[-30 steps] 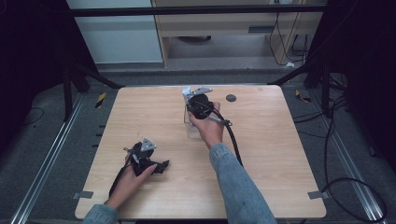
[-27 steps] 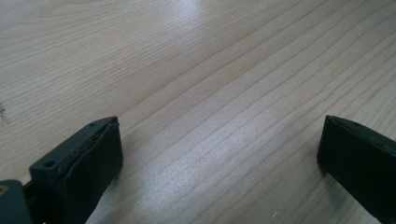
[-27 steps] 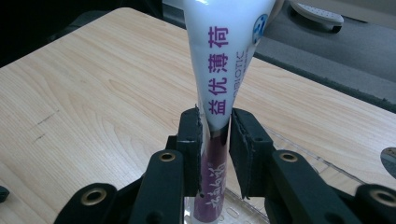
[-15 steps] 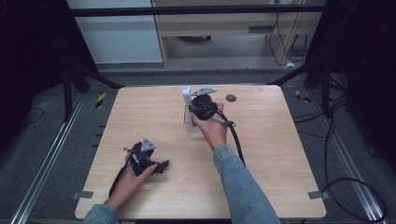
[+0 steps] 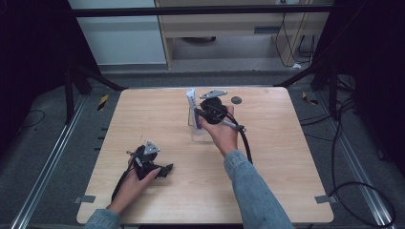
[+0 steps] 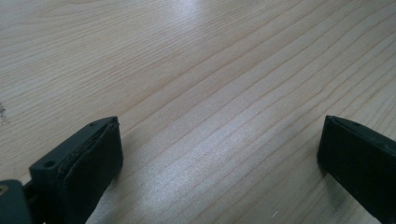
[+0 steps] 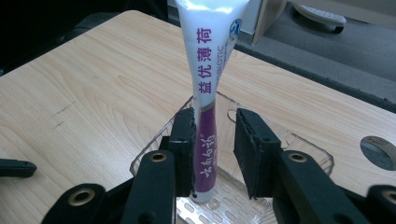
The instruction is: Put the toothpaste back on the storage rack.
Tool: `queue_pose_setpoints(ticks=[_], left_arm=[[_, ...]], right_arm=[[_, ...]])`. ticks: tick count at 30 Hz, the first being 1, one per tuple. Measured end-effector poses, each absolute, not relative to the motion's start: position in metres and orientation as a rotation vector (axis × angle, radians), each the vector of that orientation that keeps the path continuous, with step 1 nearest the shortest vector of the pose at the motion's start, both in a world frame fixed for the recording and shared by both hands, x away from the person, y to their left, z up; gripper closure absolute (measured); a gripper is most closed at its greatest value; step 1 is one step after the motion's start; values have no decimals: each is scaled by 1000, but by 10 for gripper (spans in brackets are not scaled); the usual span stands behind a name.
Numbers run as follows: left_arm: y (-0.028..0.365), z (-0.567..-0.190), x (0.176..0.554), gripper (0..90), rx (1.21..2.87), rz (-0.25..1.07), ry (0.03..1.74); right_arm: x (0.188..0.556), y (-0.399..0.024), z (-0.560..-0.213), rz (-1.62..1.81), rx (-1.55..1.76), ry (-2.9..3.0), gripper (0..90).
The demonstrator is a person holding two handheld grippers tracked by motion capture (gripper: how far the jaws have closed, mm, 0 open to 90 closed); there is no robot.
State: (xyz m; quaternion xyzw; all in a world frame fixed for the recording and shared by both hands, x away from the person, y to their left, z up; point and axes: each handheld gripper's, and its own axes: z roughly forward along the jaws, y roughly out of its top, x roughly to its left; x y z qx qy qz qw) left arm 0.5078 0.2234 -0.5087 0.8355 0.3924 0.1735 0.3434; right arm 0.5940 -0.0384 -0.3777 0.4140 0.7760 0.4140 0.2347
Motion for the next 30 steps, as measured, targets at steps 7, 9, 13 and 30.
queue_pose_setpoints(ticks=[7, 9, 13, 30], left_arm=[[223, -509, 508, 0, 2166, 451, 1022], [223, -509, 508, 0, 2167, 450, 1022], [223, -509, 508, 0, 2167, 451, 1022], [223, -509, 508, 0, 2166, 450, 1022]], right_arm=[[593, -45, -371, 1144, 1150, 2126, 597], [592, -48, -370, 1144, 1156, 2127, 550], [591, -51, -367, 1152, 1169, 2123, 487], [579, -73, -355, 1218, 1134, 2116, 134]])
